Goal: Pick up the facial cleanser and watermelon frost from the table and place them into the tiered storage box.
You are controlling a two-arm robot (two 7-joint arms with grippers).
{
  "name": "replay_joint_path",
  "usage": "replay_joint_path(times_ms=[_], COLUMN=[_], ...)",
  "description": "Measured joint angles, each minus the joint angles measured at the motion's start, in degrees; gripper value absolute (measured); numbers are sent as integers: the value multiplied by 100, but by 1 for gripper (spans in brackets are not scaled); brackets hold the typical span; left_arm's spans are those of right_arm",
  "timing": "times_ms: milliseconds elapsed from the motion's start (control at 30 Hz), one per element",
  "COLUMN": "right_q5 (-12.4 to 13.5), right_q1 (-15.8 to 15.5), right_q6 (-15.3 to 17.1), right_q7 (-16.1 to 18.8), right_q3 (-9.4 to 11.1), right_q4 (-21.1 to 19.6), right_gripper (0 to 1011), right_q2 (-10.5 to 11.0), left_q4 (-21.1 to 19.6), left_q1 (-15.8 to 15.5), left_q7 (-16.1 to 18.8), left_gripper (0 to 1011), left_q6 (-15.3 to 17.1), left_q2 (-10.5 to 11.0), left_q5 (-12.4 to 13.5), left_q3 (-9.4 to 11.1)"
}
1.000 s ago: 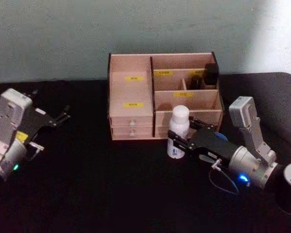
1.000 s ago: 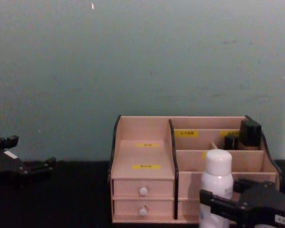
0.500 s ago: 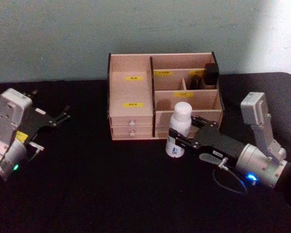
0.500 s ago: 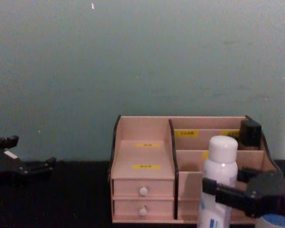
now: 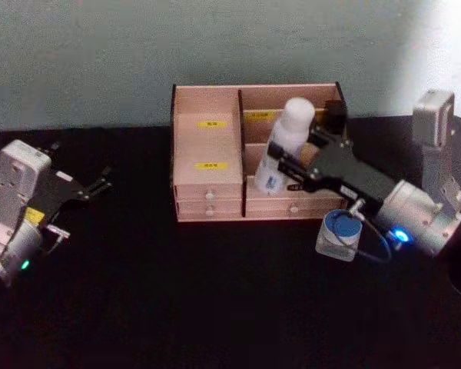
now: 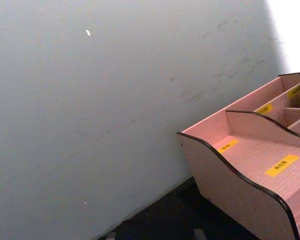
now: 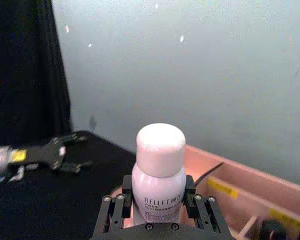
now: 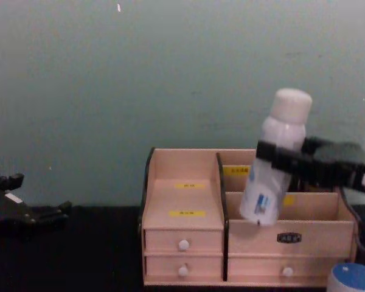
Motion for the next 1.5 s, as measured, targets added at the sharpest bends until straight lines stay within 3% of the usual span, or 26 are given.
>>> replay_joint_path(times_ms=[200, 467, 1000, 1500], right_q5=[-172, -371, -620, -802], right_q1=[373, 773, 1543, 1953], right_q6=[-188, -307, -479, -533], right_q7=[-320, -479, -469, -390], right_q3=[-20, -12, -5, 8], right_q4=[323, 784, 2008, 2845], right_gripper=[593, 593, 593, 593], right_q2=[-250, -484, -950, -1197], left_q4=[0, 0, 0, 0], left_q1=[0, 0, 0, 0], left_q7=[0, 0, 0, 0], left_gripper=[1001, 1001, 1001, 1001], left_q6=[0, 0, 0, 0], left_q2=[0, 0, 0, 0], left_q5=[0, 0, 0, 0], left_q3=[0, 0, 0, 0])
